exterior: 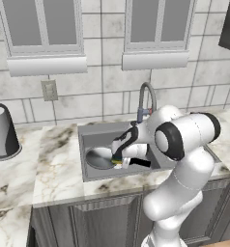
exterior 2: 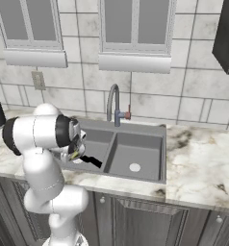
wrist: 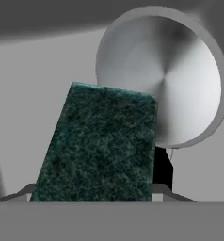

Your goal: Pick the pan and sponge and place them into the sink. Then turn on the water.

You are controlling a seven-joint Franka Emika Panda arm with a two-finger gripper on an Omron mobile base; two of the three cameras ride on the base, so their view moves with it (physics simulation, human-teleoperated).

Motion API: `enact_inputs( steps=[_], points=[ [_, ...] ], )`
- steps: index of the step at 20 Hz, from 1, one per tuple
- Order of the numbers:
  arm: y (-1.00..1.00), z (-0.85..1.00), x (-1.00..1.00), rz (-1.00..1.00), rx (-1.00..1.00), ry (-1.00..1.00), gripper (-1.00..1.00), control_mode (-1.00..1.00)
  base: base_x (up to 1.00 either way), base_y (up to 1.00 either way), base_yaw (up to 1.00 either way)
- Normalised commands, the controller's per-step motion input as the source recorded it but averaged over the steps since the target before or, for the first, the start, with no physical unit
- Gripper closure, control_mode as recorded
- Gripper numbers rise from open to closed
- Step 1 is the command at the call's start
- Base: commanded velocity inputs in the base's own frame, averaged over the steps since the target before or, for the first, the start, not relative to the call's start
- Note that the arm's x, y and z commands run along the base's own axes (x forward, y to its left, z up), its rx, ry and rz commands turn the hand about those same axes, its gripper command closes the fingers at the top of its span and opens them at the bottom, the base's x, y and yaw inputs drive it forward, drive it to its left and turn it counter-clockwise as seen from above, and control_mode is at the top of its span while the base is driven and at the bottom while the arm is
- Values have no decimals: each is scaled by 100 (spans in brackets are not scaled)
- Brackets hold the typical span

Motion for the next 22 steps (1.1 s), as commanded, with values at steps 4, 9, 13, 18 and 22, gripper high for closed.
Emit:
enact_inputs(
  steps=[4,9,13,18,22],
  points=[
    [9,-11,33,0,-5,0,100,-100,0,0,0],
    [9,-23,32,0,-6,0,100,-100,0,0,0],
    [6,-23,32,0,-5,0,100,-100,0,0,0],
    [7,-16,28,0,-3,0,100,-100,0,0,0],
    [10,-8,23,0,-1,0,100,-100,0,0,0]
  ],
)
